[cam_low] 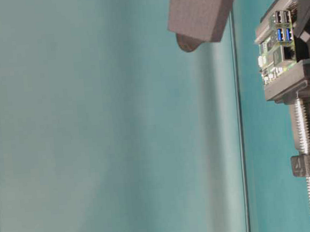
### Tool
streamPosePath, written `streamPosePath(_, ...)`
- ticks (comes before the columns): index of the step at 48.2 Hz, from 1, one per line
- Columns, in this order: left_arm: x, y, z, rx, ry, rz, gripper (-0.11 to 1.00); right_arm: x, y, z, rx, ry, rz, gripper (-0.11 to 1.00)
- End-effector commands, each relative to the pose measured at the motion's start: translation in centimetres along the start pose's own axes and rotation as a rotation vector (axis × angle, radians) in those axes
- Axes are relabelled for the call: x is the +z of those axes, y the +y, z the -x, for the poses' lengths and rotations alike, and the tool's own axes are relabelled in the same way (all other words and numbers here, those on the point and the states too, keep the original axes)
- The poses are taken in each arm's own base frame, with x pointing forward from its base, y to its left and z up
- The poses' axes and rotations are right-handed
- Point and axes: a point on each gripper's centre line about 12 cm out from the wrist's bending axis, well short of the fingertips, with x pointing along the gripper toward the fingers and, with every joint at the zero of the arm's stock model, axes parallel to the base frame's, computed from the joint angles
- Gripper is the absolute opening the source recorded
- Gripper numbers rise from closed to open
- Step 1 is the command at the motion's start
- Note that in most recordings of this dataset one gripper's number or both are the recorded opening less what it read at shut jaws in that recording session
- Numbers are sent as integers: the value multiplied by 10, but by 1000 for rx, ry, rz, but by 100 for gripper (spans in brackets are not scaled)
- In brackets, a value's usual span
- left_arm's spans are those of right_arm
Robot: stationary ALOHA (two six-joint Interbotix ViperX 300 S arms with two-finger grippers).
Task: Insert the USB into the fixed PCB.
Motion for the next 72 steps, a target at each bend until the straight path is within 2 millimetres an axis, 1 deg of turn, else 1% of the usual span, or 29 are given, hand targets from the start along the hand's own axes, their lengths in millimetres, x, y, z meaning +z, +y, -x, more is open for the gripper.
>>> streamPosePath(1, 4, 0, 0, -1, -22, 7, 82, 9, -2, 0, -7, -26, 1, 30)
streamPosePath(5, 3, 0, 0, -2, -26, 8, 82, 6, -2, 1, -6, -12, -1, 26)
streamPosePath(18, 4, 0, 0, -2, -57, 5, 83, 1, -2, 1, -4, 34, -1, 24)
streamPosePath(23, 4, 0, 1, -3, -60, 5, 83, 0, -2, 0, -5, 37, -1, 24)
streamPosePath(28, 4, 0, 1, -3, -60, 5, 83, 0, -2, 0, -5, 39, -3, 21)
streamPosePath(35, 4, 0, 1, -3, -60, 5, 83, -1, -4, 1, -9, 42, -5, 21)
streamPosePath(42, 4, 0, 1, -2, -58, 7, 83, 3, -6, 1, -25, 31, -22, 21)
streamPosePath(45, 4, 0, 1, -3, -58, 5, 83, 8, -8, 3, -39, 16, -37, 21)
streamPosePath(52, 4, 0, 1, -3, -58, 5, 83, 22, -15, 11, -104, -37, -106, 21)
streamPosePath(58, 4, 0, 1, -3, -58, 5, 83, 25, -17, 17, -177, -89, -156, 21)
streamPosePath(64, 4, 0, 1, -3, -58, 5, 83, 22, -11, 21, -269, -89, -191, 21)
streamPosePath(72, 4, 0, 1, -3, -58, 5, 83, 24, 6, 25, -409, -75, -229, 21)
